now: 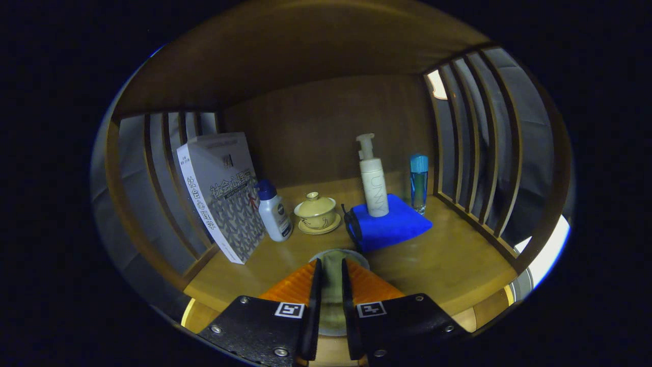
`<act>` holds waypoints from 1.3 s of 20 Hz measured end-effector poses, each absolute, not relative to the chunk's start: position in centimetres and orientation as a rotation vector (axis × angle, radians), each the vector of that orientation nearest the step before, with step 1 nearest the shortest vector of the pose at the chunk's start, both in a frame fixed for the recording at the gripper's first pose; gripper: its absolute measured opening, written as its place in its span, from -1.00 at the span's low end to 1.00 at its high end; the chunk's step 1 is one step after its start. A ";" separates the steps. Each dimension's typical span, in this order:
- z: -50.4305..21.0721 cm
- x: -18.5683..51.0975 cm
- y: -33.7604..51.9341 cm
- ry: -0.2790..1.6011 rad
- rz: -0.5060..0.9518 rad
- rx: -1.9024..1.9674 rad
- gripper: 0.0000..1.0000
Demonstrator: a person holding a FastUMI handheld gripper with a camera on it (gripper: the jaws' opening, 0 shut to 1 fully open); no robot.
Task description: Pull open the drawer, take out the items inside it, and place them on the countertop above the cabinet.
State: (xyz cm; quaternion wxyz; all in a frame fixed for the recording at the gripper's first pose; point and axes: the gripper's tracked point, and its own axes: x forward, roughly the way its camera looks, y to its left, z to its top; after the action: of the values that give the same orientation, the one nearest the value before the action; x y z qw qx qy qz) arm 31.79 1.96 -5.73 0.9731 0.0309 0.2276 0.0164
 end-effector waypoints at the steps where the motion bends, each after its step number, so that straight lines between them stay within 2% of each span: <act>1: -5.7 31.9 2.1 0.442 0.036 0.044 -0.50; 2: -5.5 32.2 2.3 0.421 0.040 0.026 -0.47; 7: -3.6 31.4 1.3 0.329 -0.037 -0.010 0.79; 9: -2.6 30.2 1.4 0.305 -0.046 -0.015 0.87; 26: 0.5 15.1 3.6 0.130 0.014 -0.106 0.87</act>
State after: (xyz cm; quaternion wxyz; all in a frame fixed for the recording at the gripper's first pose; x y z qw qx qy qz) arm 15.09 3.59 0.54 0.9965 -0.0531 0.0647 0.0071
